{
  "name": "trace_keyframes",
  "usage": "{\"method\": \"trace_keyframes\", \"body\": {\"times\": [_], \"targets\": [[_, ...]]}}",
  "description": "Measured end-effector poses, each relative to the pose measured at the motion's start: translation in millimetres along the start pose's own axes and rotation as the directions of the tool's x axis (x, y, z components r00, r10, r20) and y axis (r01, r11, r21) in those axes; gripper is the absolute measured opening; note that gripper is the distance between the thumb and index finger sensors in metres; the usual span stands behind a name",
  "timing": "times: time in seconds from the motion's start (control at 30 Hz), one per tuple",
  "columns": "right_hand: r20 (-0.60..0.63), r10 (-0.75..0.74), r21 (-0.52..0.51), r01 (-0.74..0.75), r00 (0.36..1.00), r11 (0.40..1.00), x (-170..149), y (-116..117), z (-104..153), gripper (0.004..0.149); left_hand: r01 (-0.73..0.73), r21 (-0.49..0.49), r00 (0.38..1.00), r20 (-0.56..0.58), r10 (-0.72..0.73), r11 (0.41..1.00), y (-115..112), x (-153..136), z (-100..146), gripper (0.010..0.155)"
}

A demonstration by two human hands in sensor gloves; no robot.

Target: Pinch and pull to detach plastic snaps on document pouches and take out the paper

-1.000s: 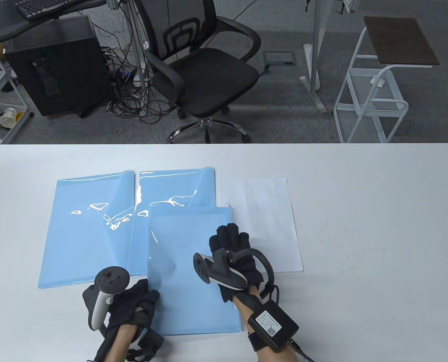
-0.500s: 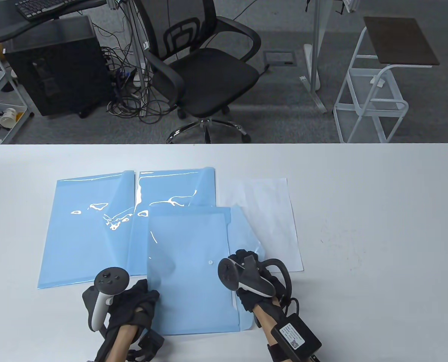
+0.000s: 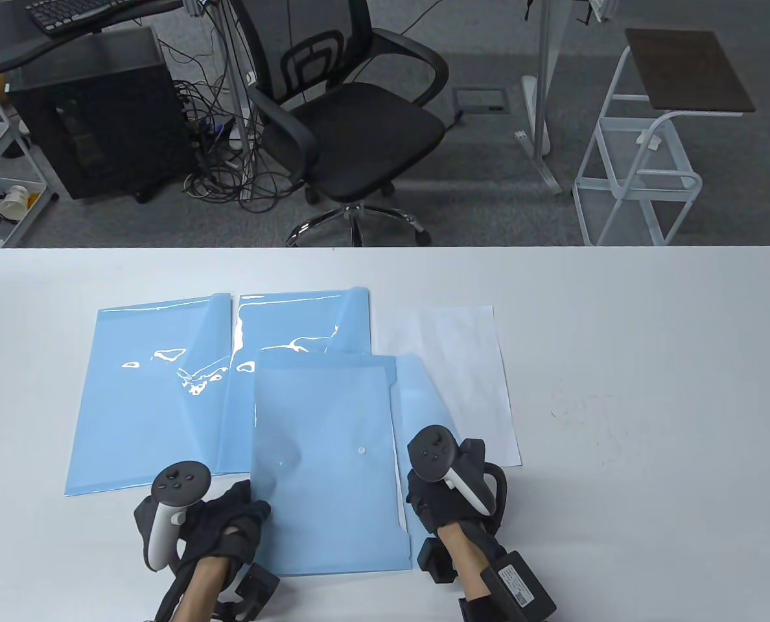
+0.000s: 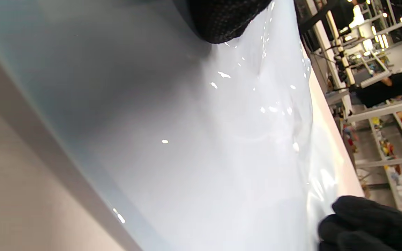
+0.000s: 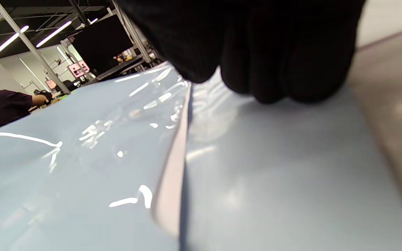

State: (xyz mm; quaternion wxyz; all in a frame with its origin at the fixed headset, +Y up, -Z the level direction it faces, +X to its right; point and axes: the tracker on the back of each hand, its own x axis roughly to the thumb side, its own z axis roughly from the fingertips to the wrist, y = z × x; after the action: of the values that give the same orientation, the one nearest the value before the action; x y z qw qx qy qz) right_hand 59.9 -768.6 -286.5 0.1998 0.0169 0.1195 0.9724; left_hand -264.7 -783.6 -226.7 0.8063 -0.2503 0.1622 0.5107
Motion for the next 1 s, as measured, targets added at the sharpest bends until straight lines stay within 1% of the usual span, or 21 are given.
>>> {"method": "trace_keyframes", "body": {"times": [0.07, 0.13, 0.27, 0.37, 0.43, 0.57, 0.63, 0.7, 0.77, 0.8, 0.83, 0.87, 0.9, 0.97, 1.0], "targets": [[0.004, 0.037, -0.01, -0.037, 0.999, 0.999, 1.3, 3.3, -1.3, 0.052, -0.084, -0.035, 0.996, 0.002, 0.084, 0.996, 0.7, -2.4, -0.8, 0.05], [0.004, 0.107, -0.03, -0.107, 0.994, 0.994, 3.2, 7.3, -2.5, 0.053, -0.166, -0.076, 0.986, 0.009, 0.167, 0.983, 0.6, -3.9, -1.3, 0.05], [0.002, 0.206, -0.046, -0.206, 0.979, 0.977, 7.6, 13.6, -3.4, 0.054, -0.249, -0.152, 0.967, 0.012, 0.254, 0.956, -1.2, -5.1, -2.7, 0.049], [0.01, 0.227, -0.054, -0.226, 0.974, 0.973, 9.5, 16.8, -3.7, 0.052, -0.263, -0.171, 0.963, 0.014, 0.27, 0.949, -1.6, -4.7, -3.2, 0.05], [0.015, 0.186, -0.037, -0.185, 0.982, 0.982, 9.6, 17.9, -4.1, 0.051, -0.261, -0.18, 0.963, 0.016, 0.268, 0.948, -2.0, -4.5, -3.2, 0.05], [-0.001, 0.01, 0.015, -0.01, 1.0, 1.0, 5.7, 15.8, -5.1, 0.051, -0.246, -0.178, 0.967, 0.025, 0.255, 0.953, -1.2, -4.6, -3.3, 0.049], [-0.002, -0.083, 0.028, 0.083, 0.997, 0.996, 1.2, 13.5, -5.2, 0.051, -0.255, -0.181, 0.964, 0.027, 0.264, 0.95, -0.2, -5.3, -3.6, 0.049], [-0.007, -0.201, 0.051, 0.201, 0.98, 0.978, -5.2, 9.8, -5.4, 0.051, -0.253, -0.179, 0.964, 0.031, 0.263, 0.951, 1.3, -6.0, -3.8, 0.049], [-0.006, -0.355, 0.07, 0.354, 0.935, 0.933, -12.5, 5.1, -5.0, 0.053, -0.254, -0.176, 0.964, 0.03, 0.263, 0.951, 3.0, -7.2, -4.2, 0.049], [-0.009, -0.449, 0.09, 0.448, 0.893, 0.889, -17.0, 2.8, -4.7, 0.054, -0.254, -0.173, 0.965, 0.028, 0.262, 0.952, 3.7, -7.9, -4.4, 0.049], [-0.013, -0.509, 0.108, 0.507, 0.861, 0.855, -19.8, 1.7, -4.5, 0.055, -0.252, -0.17, 0.965, 0.029, 0.261, 0.953, 4.0, -8.1, -4.5, 0.049], [-0.013, -0.587, 0.132, 0.583, 0.809, 0.801, -23.4, 0.8, -4.4, 0.056, -0.251, -0.171, 0.965, 0.03, 0.259, 0.953, 3.9, -8.1, -4.7, 0.049], [-0.016, -0.627, 0.151, 0.622, 0.779, 0.769, -25.5, 1.1, -4.5, 0.058, -0.251, -0.172, 0.965, 0.029, 0.259, 0.953, 3.8, -8.1, -4.8, 0.049], [-0.039, -0.717, 0.193, 0.71, 0.696, 0.678, -30.4, 2.5, -4.2, 0.063, -0.241, -0.167, 0.968, 0.028, 0.249, 0.956, 2.6, -7.6, -4.7, 0.049], [-0.044, -0.736, 0.191, 0.729, 0.675, 0.657, -31.4, 2.7, -4.2, 0.066, -0.238, -0.165, 0.969, 0.03, 0.246, 0.957, 2.4, -7.5, -4.9, 0.049]]}}
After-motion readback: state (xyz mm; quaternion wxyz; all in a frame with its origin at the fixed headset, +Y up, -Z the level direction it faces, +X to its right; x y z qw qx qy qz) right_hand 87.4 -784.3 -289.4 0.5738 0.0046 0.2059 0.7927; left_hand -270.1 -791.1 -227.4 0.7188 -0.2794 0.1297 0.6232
